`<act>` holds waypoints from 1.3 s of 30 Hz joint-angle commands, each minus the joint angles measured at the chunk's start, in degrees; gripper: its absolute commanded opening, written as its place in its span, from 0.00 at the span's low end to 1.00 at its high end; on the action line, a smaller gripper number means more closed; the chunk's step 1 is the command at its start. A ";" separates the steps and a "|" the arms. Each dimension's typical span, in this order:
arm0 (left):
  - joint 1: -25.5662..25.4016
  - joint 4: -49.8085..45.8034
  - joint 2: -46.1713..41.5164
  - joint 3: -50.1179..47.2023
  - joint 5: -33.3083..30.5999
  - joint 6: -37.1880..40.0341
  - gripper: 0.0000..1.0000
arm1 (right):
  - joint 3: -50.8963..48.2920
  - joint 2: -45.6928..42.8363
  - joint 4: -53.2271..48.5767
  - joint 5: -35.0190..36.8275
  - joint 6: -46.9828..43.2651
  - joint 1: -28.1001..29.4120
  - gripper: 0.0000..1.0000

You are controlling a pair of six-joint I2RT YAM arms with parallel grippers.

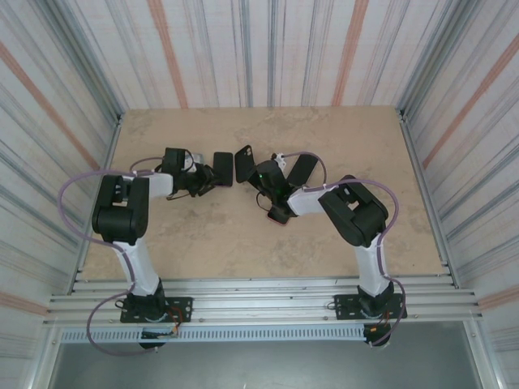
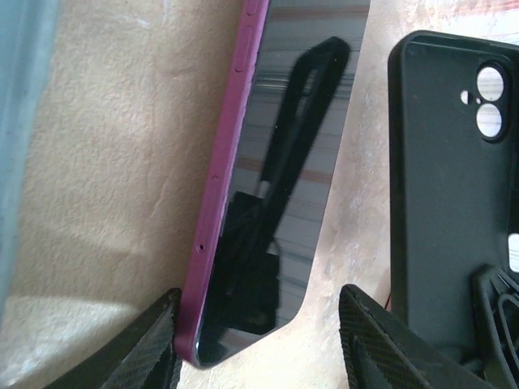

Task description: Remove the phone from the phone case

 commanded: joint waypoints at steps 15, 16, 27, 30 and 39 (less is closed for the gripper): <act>0.90 -7.41 -6.80 1.99 -3.21 4.85 0.57 | 7.29 6.92 -6.50 1.11 -3.05 0.02 0.11; 0.90 -7.61 -7.23 2.21 -3.08 4.78 0.57 | 7.05 6.97 -6.68 0.91 -3.14 0.00 0.11; 0.90 -9.54 -10.59 3.92 -1.24 4.93 0.59 | 6.37 5.62 -9.13 0.69 -8.09 0.30 0.24; 0.88 -9.63 -11.20 4.00 -0.86 4.79 0.59 | 6.49 5.26 -10.14 0.39 -9.82 0.15 0.27; 0.83 -11.68 -14.59 4.76 -0.23 6.71 0.60 | 6.99 3.19 -14.64 0.58 -15.26 -0.27 0.43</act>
